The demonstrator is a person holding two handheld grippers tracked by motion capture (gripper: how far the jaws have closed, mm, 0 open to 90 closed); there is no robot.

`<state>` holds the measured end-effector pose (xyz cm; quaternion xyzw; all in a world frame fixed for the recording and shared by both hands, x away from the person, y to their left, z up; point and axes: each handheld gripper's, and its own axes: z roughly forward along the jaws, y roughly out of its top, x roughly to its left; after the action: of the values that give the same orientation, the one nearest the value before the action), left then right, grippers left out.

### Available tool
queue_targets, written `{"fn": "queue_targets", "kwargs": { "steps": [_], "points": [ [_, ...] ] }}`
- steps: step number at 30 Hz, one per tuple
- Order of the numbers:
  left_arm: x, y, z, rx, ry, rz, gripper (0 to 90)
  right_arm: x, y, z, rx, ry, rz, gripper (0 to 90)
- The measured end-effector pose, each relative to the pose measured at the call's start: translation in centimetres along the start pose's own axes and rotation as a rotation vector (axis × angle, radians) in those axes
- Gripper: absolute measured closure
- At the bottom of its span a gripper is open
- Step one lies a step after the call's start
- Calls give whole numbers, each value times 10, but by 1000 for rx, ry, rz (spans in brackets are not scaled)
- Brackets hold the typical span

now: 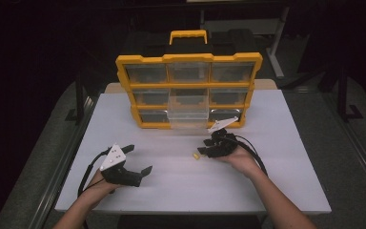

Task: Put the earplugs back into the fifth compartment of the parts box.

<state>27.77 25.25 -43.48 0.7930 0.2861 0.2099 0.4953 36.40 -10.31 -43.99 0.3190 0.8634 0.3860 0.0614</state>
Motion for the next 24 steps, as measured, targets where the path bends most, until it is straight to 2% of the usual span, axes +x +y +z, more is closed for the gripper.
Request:
{"fn": "queue_targets", "kwargs": {
  "steps": [3, 9, 19, 24],
  "points": [
    [0, 0, 0, 1, 0, 0, 0, 0, 0, 1, 5, 4, 4, 560],
    [0, 0, 0, 1, -1, 1, 0, 2, -2, 6, 35, 10, -9, 642],
    [-1, 0, 0, 2, -2, 3, 0, 4, -5, 12, 70, 3, -26, 697],
    [-1, 0, 0, 2, -4, 3, 0, 4, -5, 12, 72, 1, -37, 720]
  ]
}}
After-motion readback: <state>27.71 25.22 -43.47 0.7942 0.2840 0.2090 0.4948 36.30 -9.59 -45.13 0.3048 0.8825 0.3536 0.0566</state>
